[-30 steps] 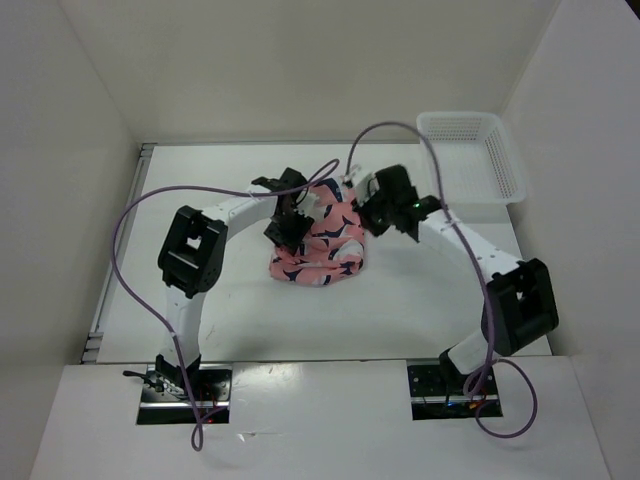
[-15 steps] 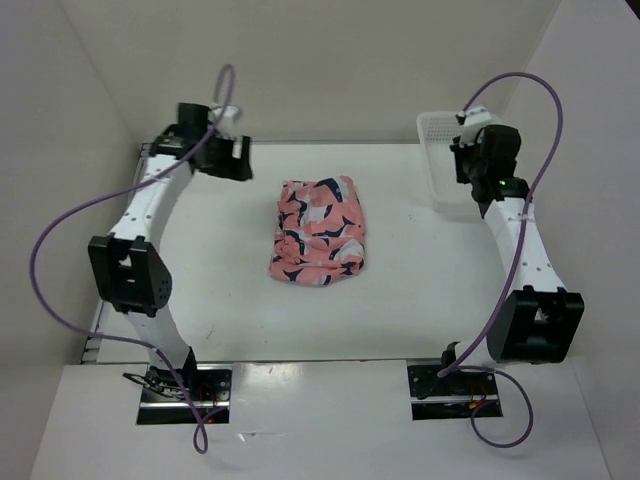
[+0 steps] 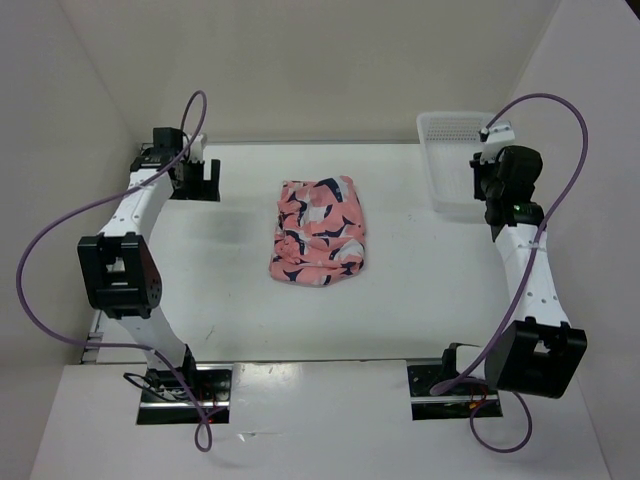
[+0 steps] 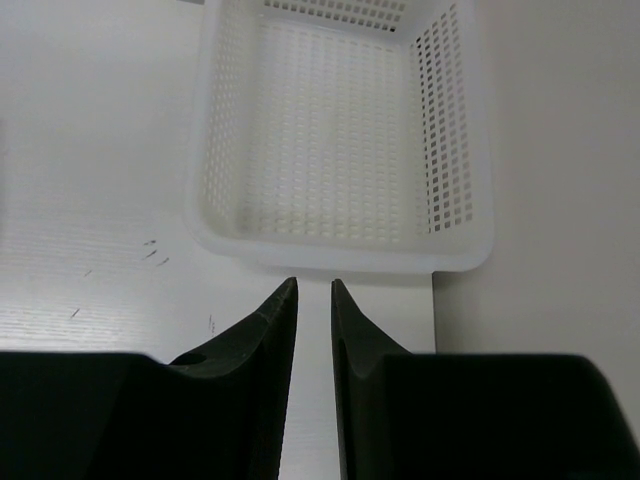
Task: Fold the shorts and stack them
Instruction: Fold the shorts
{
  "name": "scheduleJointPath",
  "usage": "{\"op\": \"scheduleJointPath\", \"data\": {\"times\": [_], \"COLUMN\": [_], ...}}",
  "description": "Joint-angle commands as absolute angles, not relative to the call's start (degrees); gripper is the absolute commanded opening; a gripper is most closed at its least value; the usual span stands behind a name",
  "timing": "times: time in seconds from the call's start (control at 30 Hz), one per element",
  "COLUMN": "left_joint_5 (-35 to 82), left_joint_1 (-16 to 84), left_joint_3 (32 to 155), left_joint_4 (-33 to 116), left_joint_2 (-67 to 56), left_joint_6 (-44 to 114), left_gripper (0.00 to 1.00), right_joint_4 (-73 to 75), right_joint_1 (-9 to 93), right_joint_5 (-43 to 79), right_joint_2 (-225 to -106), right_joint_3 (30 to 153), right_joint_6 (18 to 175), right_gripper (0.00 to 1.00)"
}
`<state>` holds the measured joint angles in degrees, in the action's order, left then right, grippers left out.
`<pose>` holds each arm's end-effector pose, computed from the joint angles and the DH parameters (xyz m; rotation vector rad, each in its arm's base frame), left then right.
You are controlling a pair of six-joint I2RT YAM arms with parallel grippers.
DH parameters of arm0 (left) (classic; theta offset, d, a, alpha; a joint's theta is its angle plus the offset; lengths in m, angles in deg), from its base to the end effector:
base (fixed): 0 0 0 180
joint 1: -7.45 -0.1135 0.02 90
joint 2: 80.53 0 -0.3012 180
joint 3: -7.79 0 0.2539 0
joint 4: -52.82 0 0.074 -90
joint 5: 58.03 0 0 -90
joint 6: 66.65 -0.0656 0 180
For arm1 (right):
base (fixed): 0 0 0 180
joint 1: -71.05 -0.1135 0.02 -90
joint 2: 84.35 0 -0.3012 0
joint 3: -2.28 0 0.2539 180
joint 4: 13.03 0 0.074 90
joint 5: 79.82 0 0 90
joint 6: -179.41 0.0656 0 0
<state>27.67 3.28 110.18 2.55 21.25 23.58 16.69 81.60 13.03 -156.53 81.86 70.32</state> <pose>0.4249 0.0260 0.3048 -0.0599 2.4344 -0.0606 0.3041 -0.0533 0.3800 -0.1795 1.9630 -0.2906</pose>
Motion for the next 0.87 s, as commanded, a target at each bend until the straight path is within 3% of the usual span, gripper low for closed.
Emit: {"op": "scheduleJointPath", "data": {"times": [0.0,0.83], "left_joint_5": [28.6,25.4], "left_joint_1": [2.9,2.9], "left_joint_3": [110.1,108.0], "left_joint_4": [5.8,5.8], "left_joint_2": [16.6,15.0], "left_joint_6": [23.4,23.4], "left_gripper": [1.0,1.0], "right_joint_4": [14.4,15.0], "right_joint_1": [81.7,81.7], "right_joint_5": [13.4,15.5], "right_joint_2": [-153.1,-149.0], "right_joint_3": [80.7,75.1], "right_joint_6": [70.6,70.6], "right_gripper": [0.25,0.29]}}
